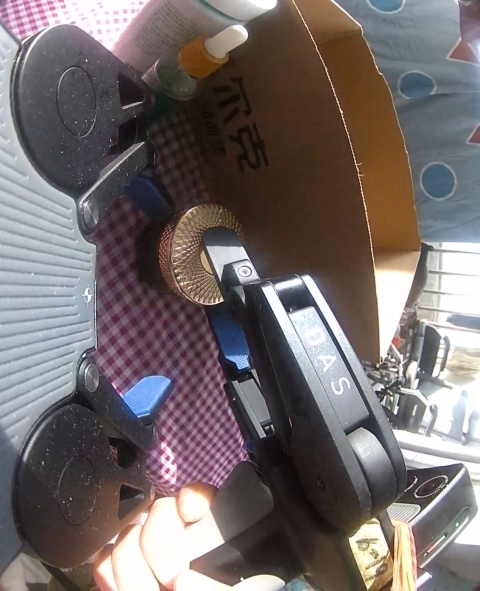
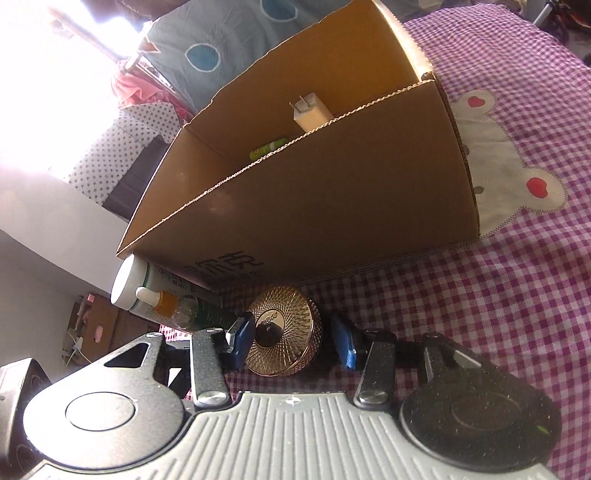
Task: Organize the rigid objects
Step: 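Close the right gripper around the rose-gold jar's lid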
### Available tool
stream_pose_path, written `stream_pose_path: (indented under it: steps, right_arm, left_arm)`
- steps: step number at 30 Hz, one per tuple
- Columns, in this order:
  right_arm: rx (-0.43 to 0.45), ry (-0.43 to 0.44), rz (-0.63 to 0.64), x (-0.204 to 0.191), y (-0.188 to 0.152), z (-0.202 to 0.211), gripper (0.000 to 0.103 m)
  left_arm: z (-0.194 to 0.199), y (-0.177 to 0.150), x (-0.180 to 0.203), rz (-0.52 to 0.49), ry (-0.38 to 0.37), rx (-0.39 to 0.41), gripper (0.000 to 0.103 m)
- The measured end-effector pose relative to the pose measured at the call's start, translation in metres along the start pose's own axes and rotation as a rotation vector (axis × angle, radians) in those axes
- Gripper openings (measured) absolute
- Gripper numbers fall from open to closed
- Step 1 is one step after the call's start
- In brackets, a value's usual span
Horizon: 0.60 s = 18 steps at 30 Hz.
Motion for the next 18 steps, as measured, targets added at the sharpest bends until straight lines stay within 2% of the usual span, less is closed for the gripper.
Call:
stream_pose_path:
  steps: [7, 18]
  right_arm:
    - [0.052, -0.031, -0.084, 0.018, -0.024, 0.033, 0.05]
    - [0.08, -0.008, -0.112, 0.04, -0.04, 0.063, 0.049]
  left_arm:
    - [-0.002, -0.005, 0.029, -0.049, -0.065, -0.026, 0.093]
    - [-0.002, -0.001, 0.035, -0.047, -0.044, -0.027, 0.084]
Point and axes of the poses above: each gripper's, at about its wrist camera, not at the fingertips, and z roughly against the way its jaws point, x to its right, y to its top, the point moved 2 cm from there along -z, roughly the way its jaws point, and after that the axes turned 12 degrees about z, right-handed, at the moved point
